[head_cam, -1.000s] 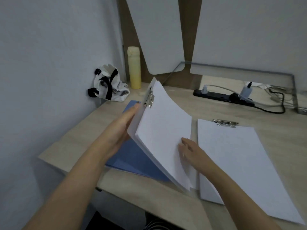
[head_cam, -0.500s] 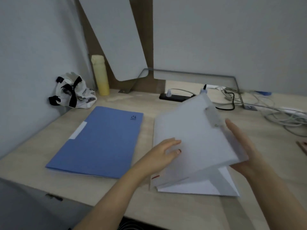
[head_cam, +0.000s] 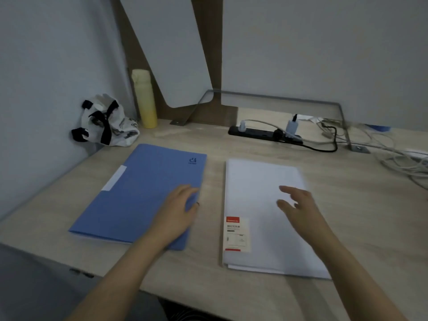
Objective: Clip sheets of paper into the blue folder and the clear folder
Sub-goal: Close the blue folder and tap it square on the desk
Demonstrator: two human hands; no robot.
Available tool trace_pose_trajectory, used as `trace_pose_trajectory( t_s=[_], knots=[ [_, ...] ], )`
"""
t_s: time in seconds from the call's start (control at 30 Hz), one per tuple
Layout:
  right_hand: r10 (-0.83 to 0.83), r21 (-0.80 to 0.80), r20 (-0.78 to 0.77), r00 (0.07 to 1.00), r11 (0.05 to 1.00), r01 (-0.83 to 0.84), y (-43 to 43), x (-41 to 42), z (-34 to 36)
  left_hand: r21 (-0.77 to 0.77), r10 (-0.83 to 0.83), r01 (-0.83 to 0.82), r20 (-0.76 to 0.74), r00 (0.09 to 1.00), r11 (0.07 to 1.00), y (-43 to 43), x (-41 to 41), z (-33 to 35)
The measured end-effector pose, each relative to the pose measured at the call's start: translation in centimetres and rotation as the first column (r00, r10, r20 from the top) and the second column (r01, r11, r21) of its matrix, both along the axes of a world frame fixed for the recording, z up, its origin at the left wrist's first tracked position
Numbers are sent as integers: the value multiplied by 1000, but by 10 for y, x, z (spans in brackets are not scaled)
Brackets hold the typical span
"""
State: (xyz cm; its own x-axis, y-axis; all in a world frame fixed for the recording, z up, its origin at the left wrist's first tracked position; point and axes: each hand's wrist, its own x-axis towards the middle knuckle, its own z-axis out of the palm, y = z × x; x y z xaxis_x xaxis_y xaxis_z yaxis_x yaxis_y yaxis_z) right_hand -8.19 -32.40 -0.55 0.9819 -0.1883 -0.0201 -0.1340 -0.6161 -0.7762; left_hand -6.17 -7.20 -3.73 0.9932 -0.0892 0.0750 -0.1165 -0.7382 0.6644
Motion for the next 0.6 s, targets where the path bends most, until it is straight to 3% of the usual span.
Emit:
trace_pose_trajectory(
  t_s=[0.1, 0.23, 0.33, 0.5, 0.6],
  knots=[
    [154, 295, -49, 987, 946, -133, 70, 7, 11, 183, 234, -229, -3, 972, 956, 66, 13, -3],
    [263, 572, -258, 930, 817, -72, 125, 23, 5, 279, 466, -423, -109, 878, 862, 130, 15, -3],
    [273, 649, -359, 892, 760, 28, 152, 36, -14, 151, 510, -487, -274, 816, 860, 160, 17, -4],
    [210, 639, -463, 861, 752, 160, 169, 56, -20, 31, 459, -498, -439, 772, 867, 181, 28, -9],
    [152, 631, -458, 876, 750, 199, 163, 56, -14, -176, 382, -532, -518, 765, 828, 180, 25, -2]
  ],
)
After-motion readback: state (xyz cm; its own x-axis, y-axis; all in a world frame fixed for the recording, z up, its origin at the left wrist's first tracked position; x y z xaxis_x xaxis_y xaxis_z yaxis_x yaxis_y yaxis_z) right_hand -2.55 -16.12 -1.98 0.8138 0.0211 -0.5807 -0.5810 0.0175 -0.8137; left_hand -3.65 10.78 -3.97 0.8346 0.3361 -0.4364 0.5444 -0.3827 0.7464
